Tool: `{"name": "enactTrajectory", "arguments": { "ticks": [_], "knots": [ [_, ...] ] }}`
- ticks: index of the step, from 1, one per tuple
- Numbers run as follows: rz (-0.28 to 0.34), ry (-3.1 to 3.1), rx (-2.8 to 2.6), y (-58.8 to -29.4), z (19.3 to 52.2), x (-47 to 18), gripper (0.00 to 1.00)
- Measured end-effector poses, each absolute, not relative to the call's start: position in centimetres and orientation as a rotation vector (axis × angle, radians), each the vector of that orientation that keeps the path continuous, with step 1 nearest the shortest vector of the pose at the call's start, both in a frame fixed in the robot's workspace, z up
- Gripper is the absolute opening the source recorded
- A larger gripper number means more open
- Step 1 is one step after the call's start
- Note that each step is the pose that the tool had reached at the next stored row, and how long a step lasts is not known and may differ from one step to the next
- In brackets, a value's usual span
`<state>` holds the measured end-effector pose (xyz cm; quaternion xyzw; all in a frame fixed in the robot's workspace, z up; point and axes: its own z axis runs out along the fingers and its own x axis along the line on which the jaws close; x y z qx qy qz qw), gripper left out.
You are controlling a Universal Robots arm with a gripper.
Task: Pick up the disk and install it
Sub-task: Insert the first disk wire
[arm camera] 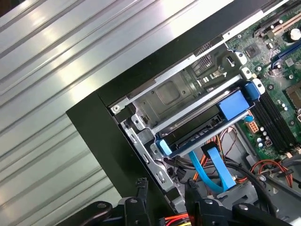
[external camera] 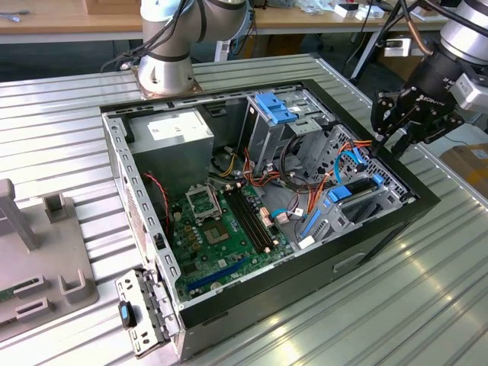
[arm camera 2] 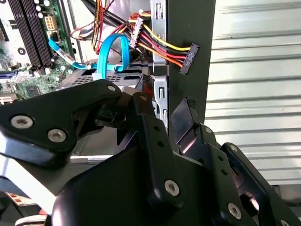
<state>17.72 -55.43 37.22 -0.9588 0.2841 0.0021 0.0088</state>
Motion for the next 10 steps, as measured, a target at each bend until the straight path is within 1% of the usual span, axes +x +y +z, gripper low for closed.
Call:
{"name": "enactTrajectory", "arguments": {
  "ticks": [10],
  "knots": [
    [0.008, 0.766, -3.029, -54.63, 37.09, 18.84, 0.44]
  ]
}}
